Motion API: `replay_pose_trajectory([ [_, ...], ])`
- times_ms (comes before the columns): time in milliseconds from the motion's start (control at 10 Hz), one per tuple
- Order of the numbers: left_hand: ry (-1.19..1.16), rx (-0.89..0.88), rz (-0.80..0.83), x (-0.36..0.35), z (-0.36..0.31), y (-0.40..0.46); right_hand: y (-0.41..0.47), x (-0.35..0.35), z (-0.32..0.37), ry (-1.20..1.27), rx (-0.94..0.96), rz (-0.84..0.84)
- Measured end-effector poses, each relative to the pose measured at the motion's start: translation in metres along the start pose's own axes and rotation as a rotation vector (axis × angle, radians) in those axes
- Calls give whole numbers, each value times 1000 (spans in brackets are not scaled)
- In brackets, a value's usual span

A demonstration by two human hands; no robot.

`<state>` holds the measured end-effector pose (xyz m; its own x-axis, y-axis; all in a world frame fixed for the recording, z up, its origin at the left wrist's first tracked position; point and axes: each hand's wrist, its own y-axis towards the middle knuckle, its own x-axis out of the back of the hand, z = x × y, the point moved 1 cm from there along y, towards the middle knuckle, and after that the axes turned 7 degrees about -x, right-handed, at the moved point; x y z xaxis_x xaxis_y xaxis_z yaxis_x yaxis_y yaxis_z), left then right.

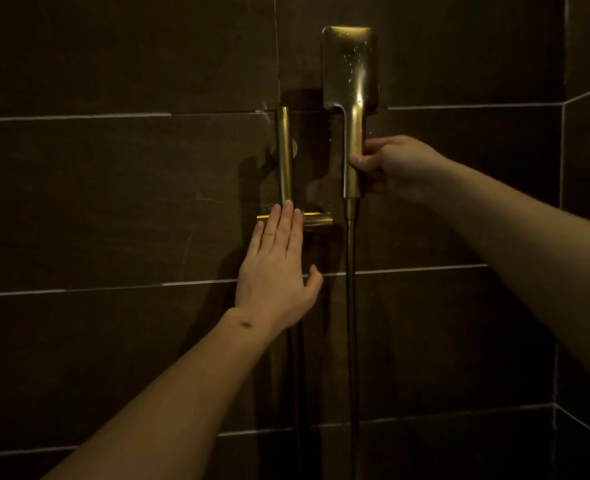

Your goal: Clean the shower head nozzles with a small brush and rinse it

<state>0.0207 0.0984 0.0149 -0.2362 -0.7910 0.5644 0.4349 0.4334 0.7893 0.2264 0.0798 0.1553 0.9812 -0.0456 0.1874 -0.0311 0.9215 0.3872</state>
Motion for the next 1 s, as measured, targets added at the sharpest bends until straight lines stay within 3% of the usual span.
replay_pose_trajectory([
  [200, -23, -6, 8, 4, 0, 0, 27, -26, 22, 36, 14, 3],
  [600, -39, 16, 46, 10, -2, 1, 27, -38, -10, 15, -35, 25],
  [1000, -70, 45, 67, 14, -2, 1, 6, -50, -26, 39, 40, -26],
])
